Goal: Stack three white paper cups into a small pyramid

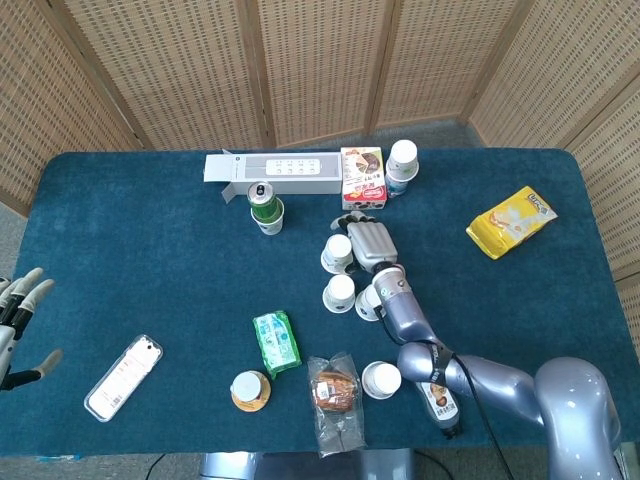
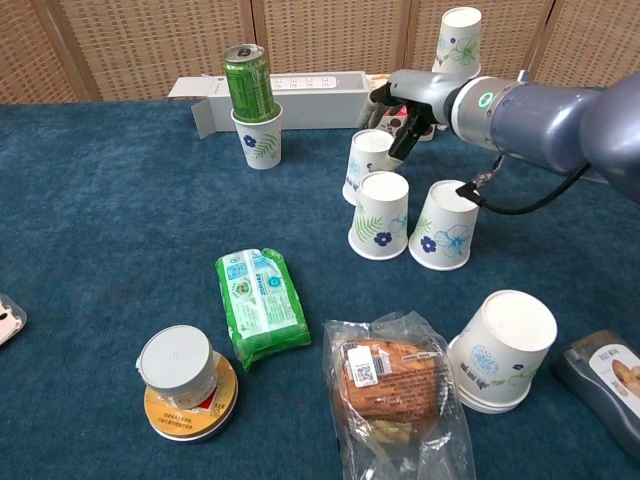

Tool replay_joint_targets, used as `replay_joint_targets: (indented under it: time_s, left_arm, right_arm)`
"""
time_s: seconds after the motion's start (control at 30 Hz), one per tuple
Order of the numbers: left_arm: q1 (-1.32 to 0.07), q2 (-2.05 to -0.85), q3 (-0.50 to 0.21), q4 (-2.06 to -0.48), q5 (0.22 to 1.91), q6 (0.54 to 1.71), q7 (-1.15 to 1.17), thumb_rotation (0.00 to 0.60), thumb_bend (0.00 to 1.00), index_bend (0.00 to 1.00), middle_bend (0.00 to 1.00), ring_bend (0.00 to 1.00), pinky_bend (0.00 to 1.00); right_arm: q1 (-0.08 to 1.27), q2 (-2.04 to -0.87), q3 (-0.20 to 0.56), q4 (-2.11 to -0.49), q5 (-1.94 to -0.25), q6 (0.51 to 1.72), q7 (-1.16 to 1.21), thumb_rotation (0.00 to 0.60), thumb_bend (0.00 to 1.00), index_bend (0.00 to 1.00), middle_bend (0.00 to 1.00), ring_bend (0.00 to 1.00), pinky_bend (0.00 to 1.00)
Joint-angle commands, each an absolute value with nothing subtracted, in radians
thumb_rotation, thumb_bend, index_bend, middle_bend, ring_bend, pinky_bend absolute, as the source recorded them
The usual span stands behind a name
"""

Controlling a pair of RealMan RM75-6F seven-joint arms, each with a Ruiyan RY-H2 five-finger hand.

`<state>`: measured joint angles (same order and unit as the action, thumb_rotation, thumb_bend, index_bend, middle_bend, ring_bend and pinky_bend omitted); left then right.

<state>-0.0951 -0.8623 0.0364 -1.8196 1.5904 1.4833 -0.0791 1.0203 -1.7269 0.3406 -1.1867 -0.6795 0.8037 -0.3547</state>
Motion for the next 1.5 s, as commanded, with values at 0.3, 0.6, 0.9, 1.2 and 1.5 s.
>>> replay_joint_targets:
  time_s: [0.3, 0.6, 0.9, 1.2, 1.5]
  left_arm:
    - [-0.094, -0.861, 0.033, -1.818, 1.588, 1.476, -0.081, 0.600, 0.32, 0.03, 0.00, 0.00, 0.00]
    - [-0.094, -0.860, 0.031, -1.818, 1.585, 1.467, -0.085, 0.600, 0.32, 0.03, 0.00, 0.00, 0.00]
    - [-0.095, -0.857, 0.033, -1.819, 1.596, 1.462, -0.093, 0.600, 0.32, 0.03, 0.00, 0.00, 0.00]
    - [-0.092, -0.861, 0.031, -1.827, 1.592, 1.463, -0.071, 0.600, 0.32, 0.03, 0.00, 0.00, 0.00]
    - [-0.091, -0.864, 0.032, -1.832, 1.597, 1.460, -0.061, 0.600, 0.32, 0.03, 0.00, 0.00, 0.00]
  right_arm:
    - [1.008, -1.765, 0.350, -1.131, -0.742, 0.827, -0.282, 0.600, 0.30, 0.45, 0.44, 0.31, 0.46]
    - [0.983, -1.702, 0.362, -1.222, -0.783, 0.861, -0.274, 0.600, 0.30, 0.47, 0.45, 0.31, 0.47]
    - [0.918, -1.507, 0.349, -1.449, -0.863, 0.882, -0.259, 0.600, 0.28, 0.47, 0.45, 0.31, 0.47]
    - [0.833, -1.322, 0.314, -1.657, -1.028, 0.898, -0.169, 0.600, 0.26, 0.47, 0.45, 0.31, 0.47]
    - [0.795, -1.250, 0.264, -1.735, -1.171, 0.908, -0.114, 0.600, 0.26, 0.47, 0.45, 0.31, 0.47]
